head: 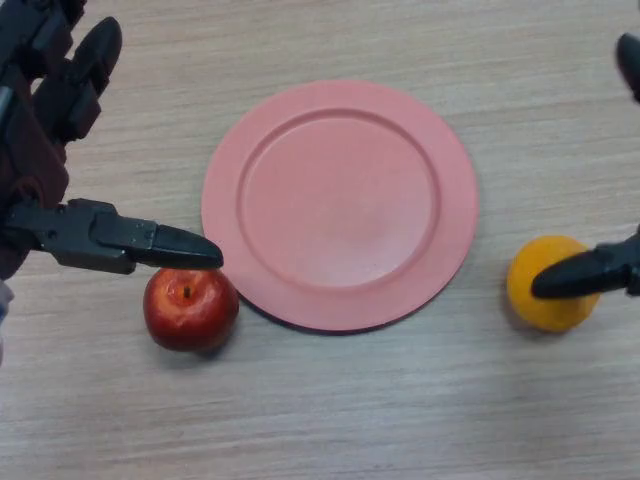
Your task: Pick up the red apple and place it on the plate
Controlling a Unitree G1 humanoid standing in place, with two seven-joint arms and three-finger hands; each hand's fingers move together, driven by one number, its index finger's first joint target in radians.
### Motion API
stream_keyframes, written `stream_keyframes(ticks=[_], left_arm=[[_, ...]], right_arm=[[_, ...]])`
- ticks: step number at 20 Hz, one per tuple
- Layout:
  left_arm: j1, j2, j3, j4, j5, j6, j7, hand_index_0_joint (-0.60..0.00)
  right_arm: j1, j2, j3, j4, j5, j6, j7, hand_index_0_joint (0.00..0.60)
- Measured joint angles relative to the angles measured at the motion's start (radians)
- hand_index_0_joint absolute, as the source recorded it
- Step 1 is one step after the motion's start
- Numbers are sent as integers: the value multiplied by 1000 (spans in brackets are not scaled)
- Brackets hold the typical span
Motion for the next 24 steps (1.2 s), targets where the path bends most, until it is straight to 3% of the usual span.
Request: stream_keyframes(ticks=[8,12,13,15,16,18,21,24], left_arm=[[12,0,0,-53,0,-1,0,0],[103,-7,34,-135,-43,-19,-22,0],[155,-46,32,-147,0,-39,-39,0],[231,-149,7,-143,41,-50,14,0],[263,-158,-32,-101,120,-117,14,0],[324,-215,-66,2,181,-262,16,0],[353,-225,-90,176,250,-524,14,0],[379,-225,-108,305,277,-663,15,0]], right_arm=[[-4,3,4,-55,8,51,24,0],[-12,11,2,-79,16,84,32,0],[-16,14,0,-91,20,85,31,0],[-23,14,0,-91,78,86,2,0],[-23,14,0,-90,93,86,-4,0],[-21,14,-1,-90,99,86,-20,0],[-22,6,-16,-90,139,97,-52,0],[-35,-12,-26,-94,157,109,-67,0]])
